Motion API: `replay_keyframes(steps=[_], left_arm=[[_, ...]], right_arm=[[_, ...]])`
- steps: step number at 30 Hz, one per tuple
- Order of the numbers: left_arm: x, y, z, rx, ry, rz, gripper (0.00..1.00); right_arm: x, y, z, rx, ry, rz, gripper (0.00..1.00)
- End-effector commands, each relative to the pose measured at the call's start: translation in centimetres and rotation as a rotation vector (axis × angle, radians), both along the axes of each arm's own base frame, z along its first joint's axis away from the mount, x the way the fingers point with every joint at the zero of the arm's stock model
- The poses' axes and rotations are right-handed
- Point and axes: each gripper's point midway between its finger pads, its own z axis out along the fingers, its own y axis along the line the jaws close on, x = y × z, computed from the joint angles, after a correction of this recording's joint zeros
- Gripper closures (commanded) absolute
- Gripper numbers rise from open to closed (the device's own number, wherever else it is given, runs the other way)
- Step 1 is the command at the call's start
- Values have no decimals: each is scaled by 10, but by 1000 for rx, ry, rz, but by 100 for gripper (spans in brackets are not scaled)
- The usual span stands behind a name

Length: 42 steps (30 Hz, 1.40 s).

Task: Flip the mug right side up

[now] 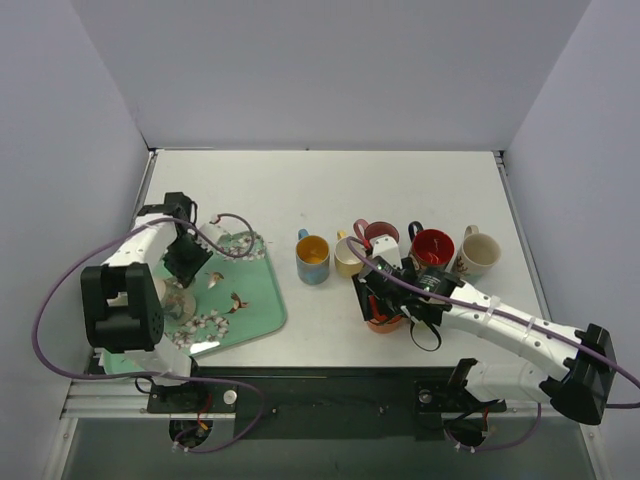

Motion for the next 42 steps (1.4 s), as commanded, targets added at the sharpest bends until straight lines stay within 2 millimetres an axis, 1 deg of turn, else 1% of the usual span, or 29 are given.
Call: replay_keyframes(steps=[1, 3, 4, 6, 7, 8, 9, 10, 12, 13, 14, 15, 16, 17, 18, 20, 23, 24, 25, 26, 27, 28, 31, 33, 34, 35, 36, 39, 42], left_arm=[[7, -38, 74, -192, -144, 12, 100], [6, -66, 112, -343, -207, 3, 100], [9, -74, 134, -390, -253, -1, 100], [14, -97, 181, -512, -377, -15, 100], [11, -110, 202, -585, -425, 4, 100], [18, -117, 225, -617, -505, -10, 100], [16, -125, 248, -666, -556, 2, 100], [10, -144, 263, -703, -586, -56, 100], [-3, -166, 292, -778, -632, -102, 100], [-12, -180, 308, -839, -638, -126, 100], [-19, -186, 319, -877, -652, -146, 100], [-30, -197, 332, -932, -645, -177, 100], [-41, -204, 340, -981, -632, -205, 100], [-49, -209, 349, -1005, -634, -225, 100], [-56, -213, 357, -1037, -630, -240, 100], [-66, -218, 363, -1065, -614, -267, 100], [-77, -223, 367, -1095, -609, -298, 100], [-81, -226, 366, -1108, -594, -308, 100], [-83, -228, 369, -1123, -605, -319, 100], [-86, -231, 370, -1138, -596, -333, 100], [-90, -233, 372, -1148, -592, -346, 100], [-94, -236, 372, -1165, -575, -358, 100], [-104, -241, 372, -1196, -541, -394, 100], [-105, -242, 368, -1192, -534, -399, 100], [-104, -241, 368, -1185, -539, -400, 100], [-101, -239, 365, -1161, -557, -395, 100], [-100, -237, 363, -1146, -566, -392, 100], [-92, -229, 356, -1074, -616, -387, 100], [-91, -228, 352, -1058, -623, -394, 100]], right_arm=[[4, -7, 25, -8, -63, -2, 24], [4, 6, 47, 34, -111, 47, 24], [5, 8, 56, 42, -137, 61, 24], [6, 25, 84, 89, -204, 109, 24], [5, 39, 102, 131, -245, 154, 24], [4, 48, 113, 168, -266, 176, 24], [1, 70, 131, 248, -298, 234, 24], [-1, 81, 139, 290, -308, 269, 24], [-8, 126, 176, 501, -367, 366, 24], [-18, 142, 184, 571, -345, 436, 24], [-19, 158, 205, 673, -385, 464, 24], [-31, 170, 213, 739, -361, 531, 24], [-32, 181, 236, 840, -399, 545, 23], [-40, 188, 243, 884, -385, 589, 23], [-42, 193, 258, 932, -405, 599, 23], [-46, 201, 267, 971, -406, 632, 23], [-48, 215, 272, 1044, -413, 652, 23], [-48, 222, 263, 1040, -393, 664, 23], [-48, 226, 268, 1058, -393, 666, 23], [-50, 234, 261, 1049, -369, 683, 23], [-50, 237, 264, 1054, -369, 693, 23], [-49, 242, 259, 1046, -357, 699, 24], [-52, 247, 260, 1051, -365, 735, 26], [-53, 247, 262, 1052, -376, 750, 27], [-51, 243, 262, 1040, -384, 738, 28], [-42, 237, 251, 981, -396, 698, 27], [-40, 229, 255, 971, -416, 681, 27], [-24, 194, 240, 860, -467, 587, 24], [-18, 174, 232, 815, -471, 569, 21]])
